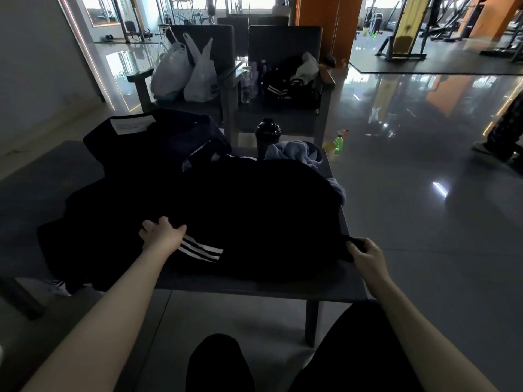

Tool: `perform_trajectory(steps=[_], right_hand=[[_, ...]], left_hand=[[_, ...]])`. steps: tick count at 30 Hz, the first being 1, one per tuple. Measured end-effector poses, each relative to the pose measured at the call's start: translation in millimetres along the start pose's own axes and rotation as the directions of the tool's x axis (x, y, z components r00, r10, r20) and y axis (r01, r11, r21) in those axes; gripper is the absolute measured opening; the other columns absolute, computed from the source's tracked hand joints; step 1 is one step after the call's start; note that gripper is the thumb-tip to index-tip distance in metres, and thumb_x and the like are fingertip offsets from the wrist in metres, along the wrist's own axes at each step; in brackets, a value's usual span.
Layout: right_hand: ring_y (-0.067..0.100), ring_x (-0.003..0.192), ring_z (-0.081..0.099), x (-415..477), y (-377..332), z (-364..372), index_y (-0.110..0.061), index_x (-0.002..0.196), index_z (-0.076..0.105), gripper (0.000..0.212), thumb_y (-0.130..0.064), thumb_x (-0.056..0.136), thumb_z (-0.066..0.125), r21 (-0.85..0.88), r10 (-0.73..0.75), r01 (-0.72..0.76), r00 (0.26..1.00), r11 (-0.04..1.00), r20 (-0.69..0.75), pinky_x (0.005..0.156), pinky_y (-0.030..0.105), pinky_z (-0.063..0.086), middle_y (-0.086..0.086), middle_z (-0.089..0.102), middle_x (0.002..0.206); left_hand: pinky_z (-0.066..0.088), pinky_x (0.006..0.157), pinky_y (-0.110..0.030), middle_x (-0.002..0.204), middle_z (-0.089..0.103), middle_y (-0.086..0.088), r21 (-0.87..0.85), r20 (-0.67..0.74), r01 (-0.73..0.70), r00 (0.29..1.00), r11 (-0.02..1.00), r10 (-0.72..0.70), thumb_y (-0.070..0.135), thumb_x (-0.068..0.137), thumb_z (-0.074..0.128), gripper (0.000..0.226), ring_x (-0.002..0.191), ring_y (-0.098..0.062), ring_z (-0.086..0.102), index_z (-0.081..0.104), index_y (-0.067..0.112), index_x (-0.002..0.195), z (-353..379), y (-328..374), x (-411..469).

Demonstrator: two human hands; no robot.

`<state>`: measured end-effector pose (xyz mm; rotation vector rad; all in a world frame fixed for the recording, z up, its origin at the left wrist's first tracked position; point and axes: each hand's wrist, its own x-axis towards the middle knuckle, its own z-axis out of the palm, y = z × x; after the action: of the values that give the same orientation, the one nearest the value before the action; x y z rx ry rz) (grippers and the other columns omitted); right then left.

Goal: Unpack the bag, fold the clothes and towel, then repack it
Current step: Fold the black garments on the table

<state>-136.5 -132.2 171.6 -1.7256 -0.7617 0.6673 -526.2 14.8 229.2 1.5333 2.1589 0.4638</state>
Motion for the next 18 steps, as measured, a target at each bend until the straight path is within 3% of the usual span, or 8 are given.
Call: perform_trajectory(steps=[2,4,7,10,14,16,18], right_hand=[[0.021,0.082,0.062,-0.3,2.9,0.7,-0.006,0.100,0.061,0.013,-0.014,0.089,0.063,0.003,0.006,-0.006,1.000,1.000,-0.011,0.077,0.036,0.050,0.009,0.065,0.090],[0.021,0.084,0.062,0.0,4.7,0.4,-0.008,0.102,0.061,0.018,-0.015,0.086,0.068,-0.001,0.014,-0.014,1.000,1.000,-0.021,0.080,0.036,0.051,0.008,0.066,0.091],[0.021,0.084,0.063,-0.9,6.2,-0.6,-0.007,0.101,0.061,0.023,-0.010,0.081,0.072,-0.010,0.011,-0.011,1.000,1.000,-0.016,0.081,0.037,0.051,0.008,0.067,0.091],[0.022,0.082,0.063,-3.7,5.9,-3.5,-0.008,0.093,0.063,0.013,-0.007,0.082,0.069,-0.035,-0.012,0.012,1.000,0.999,-0.002,0.079,0.038,0.050,0.008,0.067,0.087],[0.019,0.077,0.058,-3.6,1.0,-7.8,-0.011,0.086,0.061,0.007,-0.005,0.086,0.064,-0.052,-0.042,0.042,0.999,0.998,-0.001,0.071,0.030,0.044,0.002,0.062,0.078],[0.018,0.076,0.056,-1.6,-3.2,-9.1,-0.009,0.087,0.060,0.007,-0.003,0.087,0.063,-0.044,-0.051,0.051,0.999,0.998,-0.007,0.071,0.030,0.042,0.002,0.061,0.078],[0.018,0.075,0.055,-0.7,-8.0,-9.4,-0.008,0.090,0.059,0.007,-0.002,0.087,0.062,-0.030,-0.056,0.056,0.998,0.998,-0.003,0.068,0.029,0.042,0.002,0.059,0.077]], left_hand=[[0.040,0.097,-0.044,0.145,0.026,-0.018,0.050,0.038,0.096,0.994,0.994,-0.098,0.048,0.091,0.056,0.072,0.129,-0.037,0.032,0.030,0.005,0.143,13.6,-3.6,-5.4],[0.045,0.094,-0.041,0.134,0.043,-0.019,-0.009,0.121,0.119,0.986,0.993,-0.117,0.050,0.088,0.059,0.072,0.117,-0.037,0.047,0.038,0.002,0.138,26.0,-12.8,-7.1],[0.048,0.090,-0.036,0.114,0.061,-0.017,-0.057,0.182,0.094,0.980,0.994,-0.082,0.035,0.087,0.065,0.049,0.104,-0.033,0.058,0.055,0.001,0.121,32.0,-22.3,-9.3],[0.046,0.086,-0.033,0.113,0.063,-0.016,-0.271,0.192,0.072,0.981,0.960,-0.019,0.016,0.089,0.064,0.032,0.103,-0.031,0.060,0.061,0.001,0.117,27.3,-18.6,-9.5],[0.047,0.078,-0.034,0.098,0.063,-0.014,-0.711,0.183,0.090,0.981,0.697,0.060,-0.001,0.088,0.050,0.017,0.088,-0.028,0.060,0.062,0.008,0.097,-7.3,-9.9,-14.0],[0.043,0.066,-0.029,0.082,0.055,-0.009,-0.807,0.197,0.135,0.979,0.575,0.045,-0.010,0.084,0.038,0.026,0.075,-0.022,0.054,0.054,0.011,0.079,-27.1,-5.1,-20.7],[0.036,0.059,-0.026,0.069,0.044,-0.005,-0.827,0.266,0.203,0.963,0.524,0.046,-0.009,0.083,0.030,0.029,0.063,-0.018,0.046,0.042,0.011,0.067,-41.6,-2.2,-29.0]])
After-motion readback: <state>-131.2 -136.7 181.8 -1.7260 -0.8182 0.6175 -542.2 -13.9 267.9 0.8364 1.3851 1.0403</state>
